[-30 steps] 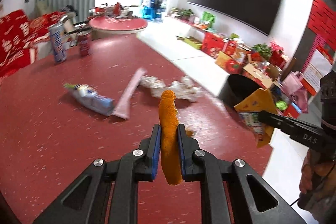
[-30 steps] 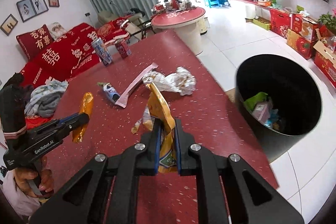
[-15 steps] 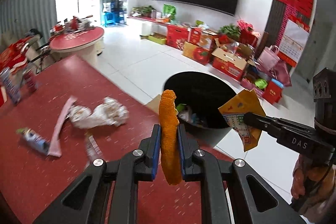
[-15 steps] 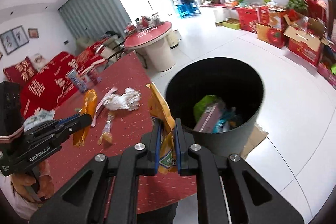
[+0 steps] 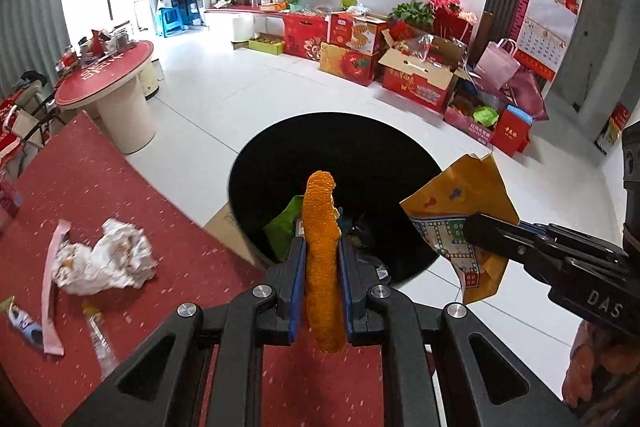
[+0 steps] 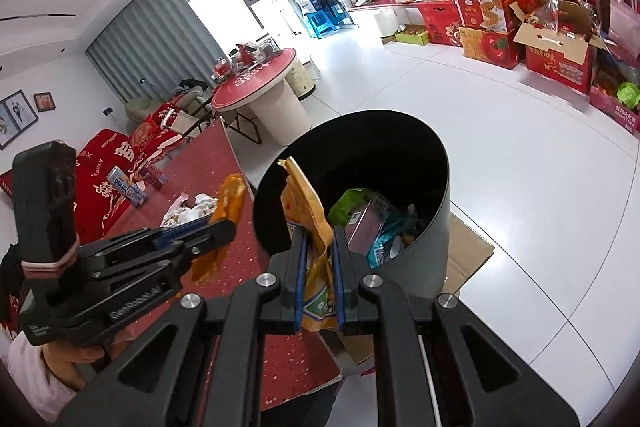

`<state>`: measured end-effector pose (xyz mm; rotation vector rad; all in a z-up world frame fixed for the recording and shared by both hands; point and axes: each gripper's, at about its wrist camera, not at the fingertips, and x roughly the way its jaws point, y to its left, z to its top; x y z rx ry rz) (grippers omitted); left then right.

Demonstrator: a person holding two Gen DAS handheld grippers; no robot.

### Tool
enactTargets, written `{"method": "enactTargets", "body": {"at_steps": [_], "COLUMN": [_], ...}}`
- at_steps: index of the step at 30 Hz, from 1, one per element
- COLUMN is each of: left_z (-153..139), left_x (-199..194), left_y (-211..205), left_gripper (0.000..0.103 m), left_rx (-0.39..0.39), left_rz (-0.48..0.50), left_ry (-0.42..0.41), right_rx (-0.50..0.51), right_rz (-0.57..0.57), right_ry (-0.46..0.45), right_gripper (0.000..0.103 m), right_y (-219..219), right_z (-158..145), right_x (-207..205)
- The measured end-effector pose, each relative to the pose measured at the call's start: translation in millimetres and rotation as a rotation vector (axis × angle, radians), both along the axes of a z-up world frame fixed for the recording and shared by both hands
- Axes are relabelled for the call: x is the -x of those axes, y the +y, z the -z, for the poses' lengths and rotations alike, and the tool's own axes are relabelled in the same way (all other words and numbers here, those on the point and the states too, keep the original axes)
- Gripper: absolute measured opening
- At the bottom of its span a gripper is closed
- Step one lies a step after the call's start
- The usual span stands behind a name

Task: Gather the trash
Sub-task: 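Carry the orange stick and yellow bag over the black bin opening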

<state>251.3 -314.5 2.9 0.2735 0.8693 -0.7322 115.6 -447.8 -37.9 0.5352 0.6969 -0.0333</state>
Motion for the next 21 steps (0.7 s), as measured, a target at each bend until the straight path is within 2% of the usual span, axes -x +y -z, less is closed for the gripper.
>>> {"method": "enactTargets", "body": {"at_steps": [6,21], "left_z": [12.7,30.3], "left_x": [-15.5,-34.9], "left_y": [-22.8,-42.4], "left_gripper": [0.103,0.103], "left_rx": [-0.019,-0.051], "left_rz": [0.004,-0.002], "left_ry": [0.021,0.029], "right_rx": [-0.014,-0.032], "right_rz": [0.014,0.027], "right_ry": [0.01,0.03], "right_gripper": [0.013,0.013], "right_y": [-9.8,-20.0], "right_z": [7.0,14.3], "right_x": [-4.3,-24.2]}}
